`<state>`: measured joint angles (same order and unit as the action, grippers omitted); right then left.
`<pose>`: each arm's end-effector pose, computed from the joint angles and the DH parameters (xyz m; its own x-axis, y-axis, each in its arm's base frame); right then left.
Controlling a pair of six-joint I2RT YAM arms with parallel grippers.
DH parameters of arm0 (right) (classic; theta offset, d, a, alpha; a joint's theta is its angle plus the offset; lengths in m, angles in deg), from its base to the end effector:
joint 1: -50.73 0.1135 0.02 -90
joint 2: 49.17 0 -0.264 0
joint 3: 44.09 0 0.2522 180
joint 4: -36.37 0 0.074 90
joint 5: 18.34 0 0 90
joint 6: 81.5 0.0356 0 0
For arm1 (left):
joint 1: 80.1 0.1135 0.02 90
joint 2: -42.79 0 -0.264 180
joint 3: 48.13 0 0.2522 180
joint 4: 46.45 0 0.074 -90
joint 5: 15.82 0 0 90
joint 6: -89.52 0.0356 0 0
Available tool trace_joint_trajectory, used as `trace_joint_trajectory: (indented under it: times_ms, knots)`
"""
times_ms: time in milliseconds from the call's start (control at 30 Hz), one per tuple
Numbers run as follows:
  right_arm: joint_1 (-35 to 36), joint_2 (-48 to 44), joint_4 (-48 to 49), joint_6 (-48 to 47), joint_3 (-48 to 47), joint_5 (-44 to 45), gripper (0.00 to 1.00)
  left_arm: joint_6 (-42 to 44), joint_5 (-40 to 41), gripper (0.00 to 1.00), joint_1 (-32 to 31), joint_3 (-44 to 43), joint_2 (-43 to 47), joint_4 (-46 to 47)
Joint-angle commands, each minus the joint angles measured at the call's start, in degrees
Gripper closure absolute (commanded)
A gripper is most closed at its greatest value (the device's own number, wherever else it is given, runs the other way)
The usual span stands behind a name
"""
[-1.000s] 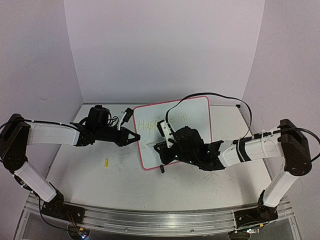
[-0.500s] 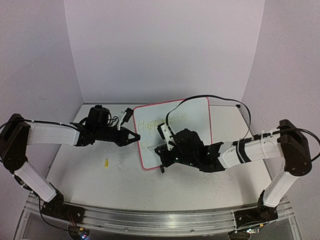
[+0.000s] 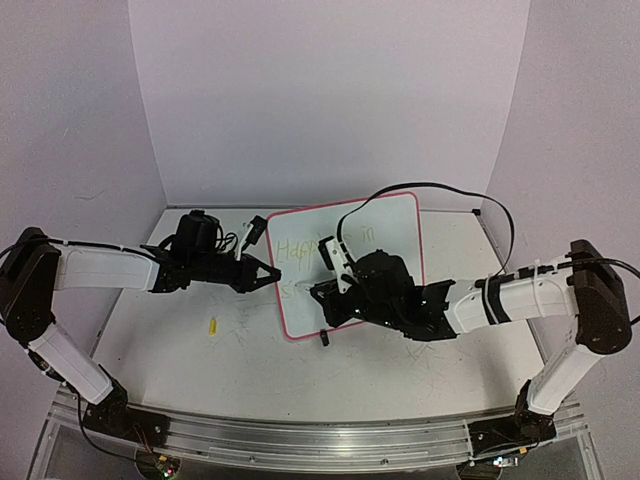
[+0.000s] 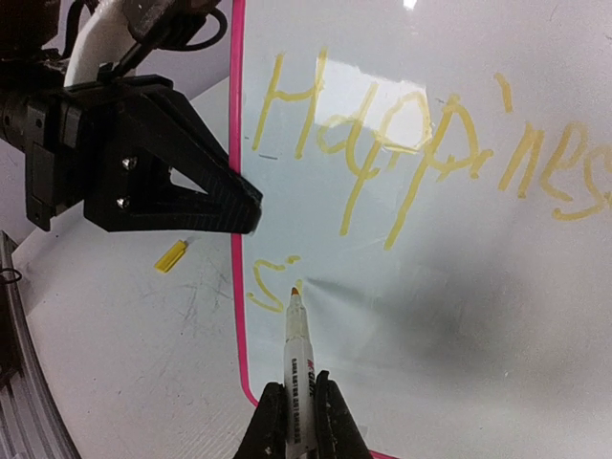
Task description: Write a sentence on the whiteboard
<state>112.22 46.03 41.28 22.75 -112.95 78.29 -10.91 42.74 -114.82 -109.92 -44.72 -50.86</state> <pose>0.1810 0.3247 0.2246 -0.3713 -0.1712 -0.9126 -0.7534 0.6301 0.1882 0.2574 -0.2010 0.2154 -0.5609 0.2007 -0.8032 0.7679 0.4887 -0.4141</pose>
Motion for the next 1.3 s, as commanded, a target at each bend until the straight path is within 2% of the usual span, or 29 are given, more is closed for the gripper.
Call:
trace_joint_trajectory:
  times_ms: [0,733,1267]
  knots:
    - [-0.4,-0.5,1.3,-1.3,-2.3,0.5,1.0,4.0,4.4,1.0,-0.1,-2.1,0.4,-1.7]
    - [-1.6,3.0,1.0,-0.4,-3.0,1.9,1.0,4.3,4.6,1.0,-0.2,-2.0,0.5,-1.9]
    - [-0.8,1.0,-0.2,2.9,1.6,0.7,1.0,4.3,4.6,1.0,-0.2,-2.0,0.6,-1.9]
